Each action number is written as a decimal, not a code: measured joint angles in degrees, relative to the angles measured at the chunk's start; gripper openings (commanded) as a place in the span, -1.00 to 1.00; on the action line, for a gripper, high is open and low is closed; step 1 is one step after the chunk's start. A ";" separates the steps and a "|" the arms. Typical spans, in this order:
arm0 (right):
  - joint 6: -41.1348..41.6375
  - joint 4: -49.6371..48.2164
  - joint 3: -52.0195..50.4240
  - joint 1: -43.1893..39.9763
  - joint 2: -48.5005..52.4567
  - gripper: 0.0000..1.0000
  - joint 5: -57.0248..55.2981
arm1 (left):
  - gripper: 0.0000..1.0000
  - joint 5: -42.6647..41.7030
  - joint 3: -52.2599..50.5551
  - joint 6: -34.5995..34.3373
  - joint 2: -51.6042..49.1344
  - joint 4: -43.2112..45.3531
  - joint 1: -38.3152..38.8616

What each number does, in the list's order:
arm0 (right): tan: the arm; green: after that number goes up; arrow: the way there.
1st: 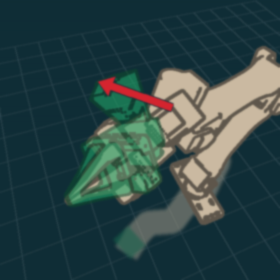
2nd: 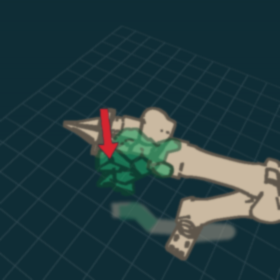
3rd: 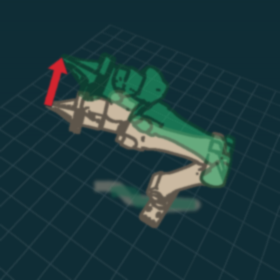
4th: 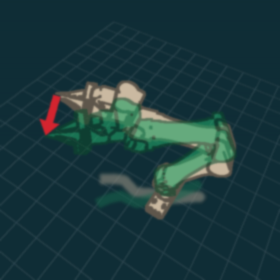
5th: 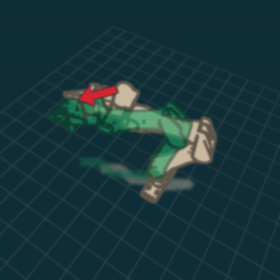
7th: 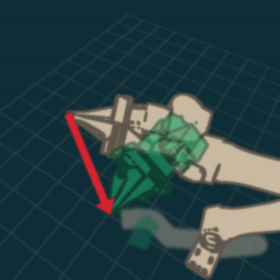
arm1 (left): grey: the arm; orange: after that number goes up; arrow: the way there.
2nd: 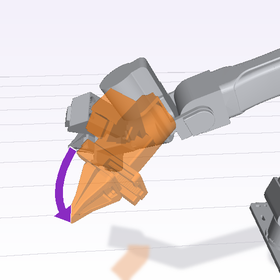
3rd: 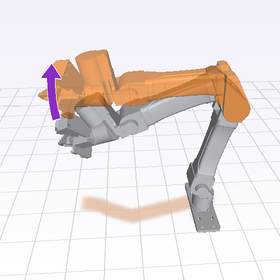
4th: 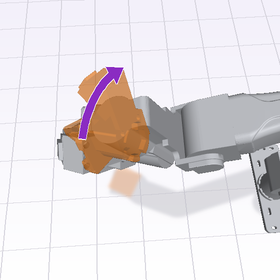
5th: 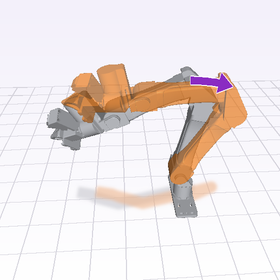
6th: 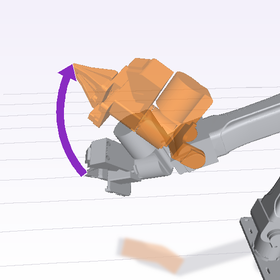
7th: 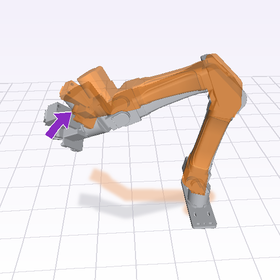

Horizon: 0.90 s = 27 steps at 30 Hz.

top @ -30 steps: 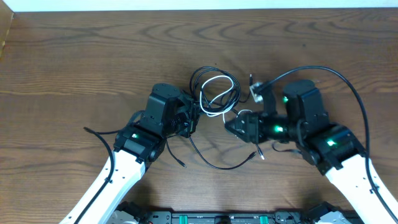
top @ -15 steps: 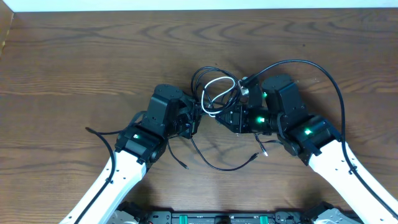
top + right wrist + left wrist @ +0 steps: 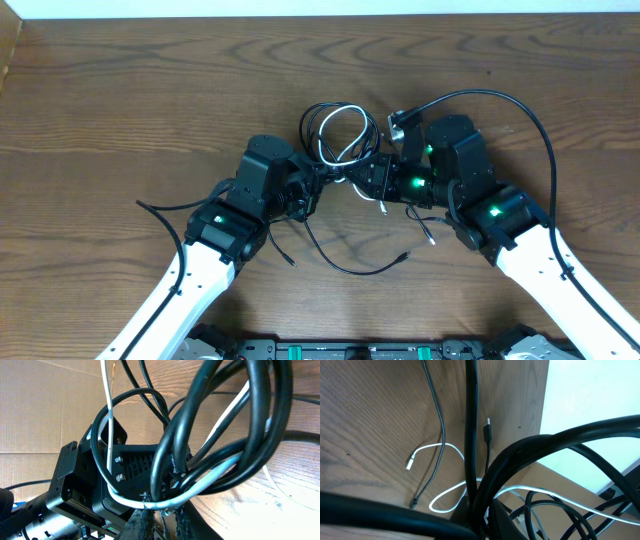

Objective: Untangle cables

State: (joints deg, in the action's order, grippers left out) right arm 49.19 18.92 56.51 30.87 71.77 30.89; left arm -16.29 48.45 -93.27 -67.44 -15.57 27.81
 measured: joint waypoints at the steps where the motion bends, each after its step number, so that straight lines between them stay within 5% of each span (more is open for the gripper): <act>1: 0.09 -0.02 0.00 0.00 0.00 -0.56 -0.13 | -0.85 -0.07 0.00 0.17 0.00 0.07 0.00; 4: 1.29 -0.55 0.00 0.02 0.02 -0.64 -0.98 | -0.85 -0.17 0.00 0.61 0.00 0.15 0.00; 6: 2.05 -0.81 0.00 0.02 0.22 -0.96 -1.29 | -0.85 -0.17 0.00 1.01 0.00 0.26 0.00; 17: 0.79 0.35 0.00 -1.03 1.57 -0.98 3.41 | -0.85 1.62 0.00 3.78 -0.17 -0.11 -0.09; 27: -6.14 12.87 -0.07 -8.72 -21.29 -0.98 12.52 | -0.85 13.44 0.02 7.87 -0.17 -0.96 0.42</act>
State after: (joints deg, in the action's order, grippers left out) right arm 43.05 31.79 56.45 22.15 50.48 43.42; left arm -2.85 48.47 -85.41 -67.61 -16.53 28.23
